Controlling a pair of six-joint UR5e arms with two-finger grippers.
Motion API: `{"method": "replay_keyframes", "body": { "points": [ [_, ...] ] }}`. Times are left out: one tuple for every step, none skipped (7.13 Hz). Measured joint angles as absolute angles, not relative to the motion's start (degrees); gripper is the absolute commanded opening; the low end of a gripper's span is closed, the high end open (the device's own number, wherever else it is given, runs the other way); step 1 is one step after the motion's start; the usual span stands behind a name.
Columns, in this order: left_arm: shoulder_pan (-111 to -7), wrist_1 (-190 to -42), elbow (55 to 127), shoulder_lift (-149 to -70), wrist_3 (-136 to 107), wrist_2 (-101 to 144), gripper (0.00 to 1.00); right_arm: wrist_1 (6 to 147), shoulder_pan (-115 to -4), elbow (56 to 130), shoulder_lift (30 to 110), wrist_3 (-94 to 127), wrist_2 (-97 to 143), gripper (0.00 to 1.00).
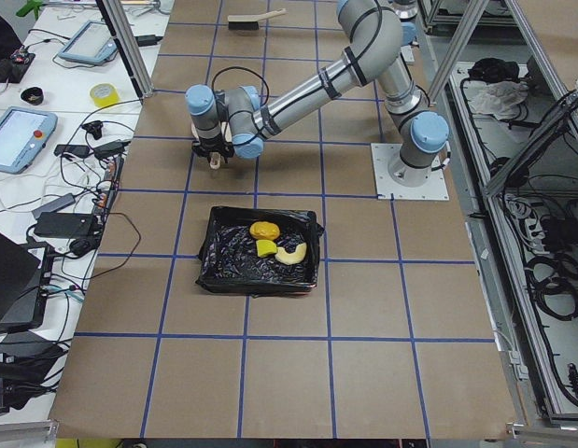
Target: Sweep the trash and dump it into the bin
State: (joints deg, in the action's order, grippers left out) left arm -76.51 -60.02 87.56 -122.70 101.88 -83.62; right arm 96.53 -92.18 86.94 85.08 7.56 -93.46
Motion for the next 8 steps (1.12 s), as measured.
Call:
{"method": "replay_keyframes", "body": {
  "points": [
    [-77.55, -60.08, 87.6, -120.93, 98.91, -83.42, 1.0, 96.49, -92.2, 87.03, 85.38, 7.57, -93.62, 1.0],
    [-79.29, -60.62, 87.67, -118.58, 93.6, -83.48, 1.0, 96.47, -92.2, 87.06, 85.53, 7.52, -93.68, 1.0],
    [-81.23, -62.68, 87.77, -115.72, 87.51, -83.65, 1.0, 96.35, -92.15, 87.11, 85.66, 7.49, -93.7, 1.0],
    [-82.91, -66.99, 87.89, -111.82, 81.22, -83.78, 1.0, 95.83, -92.07, 87.15, 86.41, 7.41, -93.93, 1.0],
    [-84.17, -72.39, 88.35, -107.11, 75.31, -83.82, 1.0, 95.03, -92.1, 87.23, 87.77, 7.32, -94.21, 1.0],
    [-85.37, -76.32, 89.83, -102.46, 70.87, -83.91, 1.0, 94.42, -92.15, 87.37, 88.73, 7.32, -94.18, 1.0],
    [-86.48, -78.2, 92.01, -98.6, 67.08, -84.0, 1.0, 94.12, -92.18, 87.67, 89.18, 7.33, -93.95, 1.0],
    [-87.16, -79.19, 93.6, -95.58, 61.88, -84.08, 1.0, 94.2, -92.19, 88.32, 89.15, 7.33, -93.8, 1.0]
  ]
}}
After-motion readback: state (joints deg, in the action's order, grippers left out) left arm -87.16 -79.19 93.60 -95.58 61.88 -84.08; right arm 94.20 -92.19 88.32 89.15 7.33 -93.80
